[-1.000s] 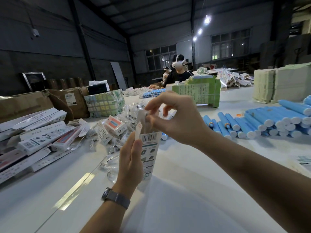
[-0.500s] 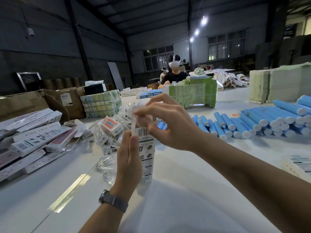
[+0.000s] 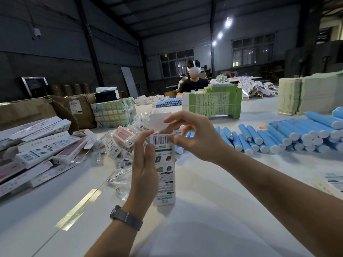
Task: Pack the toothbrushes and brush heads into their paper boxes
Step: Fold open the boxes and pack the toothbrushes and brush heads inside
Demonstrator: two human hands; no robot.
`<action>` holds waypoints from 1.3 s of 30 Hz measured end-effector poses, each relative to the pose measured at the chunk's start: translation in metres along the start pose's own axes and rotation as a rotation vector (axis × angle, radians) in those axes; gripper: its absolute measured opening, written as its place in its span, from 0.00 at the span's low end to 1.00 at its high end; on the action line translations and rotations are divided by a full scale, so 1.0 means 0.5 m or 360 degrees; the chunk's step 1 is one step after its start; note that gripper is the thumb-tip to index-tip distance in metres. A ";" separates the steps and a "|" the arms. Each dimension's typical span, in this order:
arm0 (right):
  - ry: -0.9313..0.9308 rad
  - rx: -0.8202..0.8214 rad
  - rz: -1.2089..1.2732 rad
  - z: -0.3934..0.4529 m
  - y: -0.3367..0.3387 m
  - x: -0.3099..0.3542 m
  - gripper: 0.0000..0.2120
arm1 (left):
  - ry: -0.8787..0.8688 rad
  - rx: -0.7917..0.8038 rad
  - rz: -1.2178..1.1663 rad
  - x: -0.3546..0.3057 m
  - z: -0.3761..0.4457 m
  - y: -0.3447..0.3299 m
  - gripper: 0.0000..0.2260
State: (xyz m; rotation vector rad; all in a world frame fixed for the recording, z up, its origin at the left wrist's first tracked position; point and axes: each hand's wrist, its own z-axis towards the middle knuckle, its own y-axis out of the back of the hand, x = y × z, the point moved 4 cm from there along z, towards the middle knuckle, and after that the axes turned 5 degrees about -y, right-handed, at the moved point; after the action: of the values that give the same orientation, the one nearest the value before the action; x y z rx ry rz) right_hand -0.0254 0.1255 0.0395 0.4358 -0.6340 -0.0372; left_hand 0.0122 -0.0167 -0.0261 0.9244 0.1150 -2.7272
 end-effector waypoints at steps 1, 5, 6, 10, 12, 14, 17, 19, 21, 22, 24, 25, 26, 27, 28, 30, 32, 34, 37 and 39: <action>-0.0013 0.0002 0.0006 0.000 0.001 0.000 0.17 | 0.0027 -0.0014 -0.0040 0.000 0.000 -0.002 0.11; -0.0056 0.0012 0.0042 -0.001 0.004 -0.001 0.14 | 0.0120 -0.0021 -0.0165 0.003 -0.001 -0.007 0.11; -0.0065 0.0017 0.0048 -0.001 0.004 -0.001 0.14 | 0.0108 -0.0012 -0.0153 0.002 -0.001 -0.006 0.11; -0.0069 -0.0013 0.0078 0.002 0.006 0.002 0.17 | 0.0039 0.0039 -0.0140 0.000 -0.002 -0.005 0.08; -0.0054 -0.0037 0.0115 0.001 0.009 0.002 0.18 | 0.0031 0.0071 -0.0146 0.000 -0.005 -0.009 0.08; -0.0060 -0.0050 0.0130 0.002 0.013 -0.002 0.18 | 0.0038 0.0099 -0.0149 0.001 -0.006 -0.013 0.09; -0.0063 -0.0049 0.0123 0.006 0.017 -0.005 0.15 | 0.0056 0.0122 -0.0123 0.004 -0.002 -0.015 0.11; -0.0048 -0.0026 0.0132 0.008 0.018 -0.002 0.14 | 0.0071 0.0116 -0.0120 0.008 0.001 -0.014 0.13; -0.0037 -0.0026 0.0168 0.009 0.018 0.002 0.16 | 0.0075 0.0119 -0.0114 0.008 0.001 -0.015 0.13; -0.0034 -0.0046 0.0212 0.009 0.018 0.003 0.18 | 0.0077 0.0120 -0.0113 0.009 0.001 -0.015 0.13; -0.0035 -0.0089 0.0321 0.008 0.019 0.004 0.23 | 0.0073 0.0129 -0.0110 0.009 -0.001 -0.015 0.10; -0.0041 -0.0098 0.0353 0.008 0.018 0.004 0.26 | 0.0071 0.0135 -0.0112 0.008 -0.001 -0.014 0.08; -0.0044 -0.0102 0.0356 0.008 0.019 0.005 0.28 | 0.0069 0.0138 -0.0116 0.008 -0.002 -0.014 0.08; -0.0042 -0.0105 0.0341 0.008 0.020 0.006 0.31 | 0.0067 0.0144 -0.0119 0.008 -0.002 -0.015 0.09; -0.0041 -0.0107 0.0323 0.008 0.022 0.007 0.33 | 0.0063 0.0150 -0.0122 0.008 -0.002 -0.016 0.10; -0.0041 -0.0071 0.0263 0.007 0.024 0.007 0.34 | 0.0079 0.0126 -0.0157 0.011 -0.003 -0.016 0.09; -0.0039 -0.0003 0.0126 0.006 0.019 0.007 0.30 | 0.0137 0.0065 -0.0221 0.018 -0.002 -0.013 0.10; -0.0040 0.0020 0.0034 0.006 0.014 0.009 0.22 | 0.0139 0.0055 -0.0199 0.019 -0.001 -0.011 0.11; -0.0056 -0.0004 0.0072 0.006 0.012 0.012 0.13 | 0.0066 0.0123 -0.0129 0.015 -0.002 -0.015 0.10; -0.0056 -0.0014 0.0076 0.008 0.014 0.015 0.12 | 0.0044 0.0135 -0.0119 0.017 -0.002 -0.016 0.10</action>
State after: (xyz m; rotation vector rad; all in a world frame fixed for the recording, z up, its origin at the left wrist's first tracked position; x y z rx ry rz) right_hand -0.0224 0.1290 0.0494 0.4121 -0.6785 -0.0023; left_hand 0.0043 -0.0107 -0.0320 1.0003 0.0395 -2.8079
